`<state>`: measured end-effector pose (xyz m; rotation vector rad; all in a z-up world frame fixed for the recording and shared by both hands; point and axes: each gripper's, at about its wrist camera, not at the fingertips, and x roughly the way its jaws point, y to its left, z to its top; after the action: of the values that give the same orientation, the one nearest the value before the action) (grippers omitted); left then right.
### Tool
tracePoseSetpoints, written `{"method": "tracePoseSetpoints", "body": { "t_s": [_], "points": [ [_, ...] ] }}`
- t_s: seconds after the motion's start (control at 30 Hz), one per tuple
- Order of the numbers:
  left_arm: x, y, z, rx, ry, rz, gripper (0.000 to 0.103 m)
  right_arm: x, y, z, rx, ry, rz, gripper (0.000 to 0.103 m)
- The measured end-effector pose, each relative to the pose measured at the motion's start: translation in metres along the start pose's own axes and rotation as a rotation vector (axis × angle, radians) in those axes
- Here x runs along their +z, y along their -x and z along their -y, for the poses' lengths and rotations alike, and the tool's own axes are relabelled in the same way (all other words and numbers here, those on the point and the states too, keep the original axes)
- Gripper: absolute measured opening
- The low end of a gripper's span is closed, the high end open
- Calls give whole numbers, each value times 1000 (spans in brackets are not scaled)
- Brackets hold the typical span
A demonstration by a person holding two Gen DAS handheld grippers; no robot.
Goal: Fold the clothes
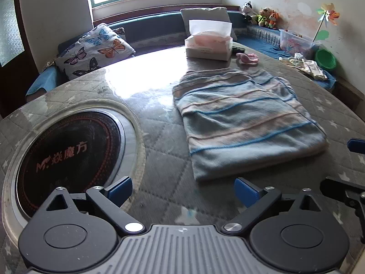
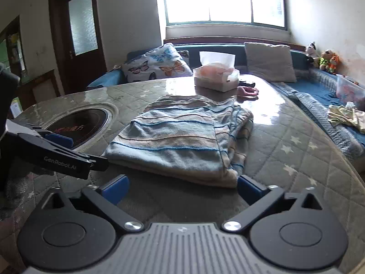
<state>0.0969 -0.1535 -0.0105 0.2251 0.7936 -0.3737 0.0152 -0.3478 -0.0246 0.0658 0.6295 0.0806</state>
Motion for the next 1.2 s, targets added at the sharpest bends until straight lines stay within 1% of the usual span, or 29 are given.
{"method": "tracePoseSetpoints", "body": {
  "t_s": [0.17,0.5,0.67,1.2],
  "points": [
    [-10,12,7,-12,-15,14,103,-8,9,-6,-22,-1,-8,103],
    [-27,30,9,-12,-25,37,103,-23,26,-18,-58,-20,-5,103],
    [-34,39,11,-1,-51,41,103,-28,32,-24,-79,-34,2,103],
    [-54,56,14,-3,-65,48,103,-39,39,-40,-143,-50,-12,103]
  ]
}}
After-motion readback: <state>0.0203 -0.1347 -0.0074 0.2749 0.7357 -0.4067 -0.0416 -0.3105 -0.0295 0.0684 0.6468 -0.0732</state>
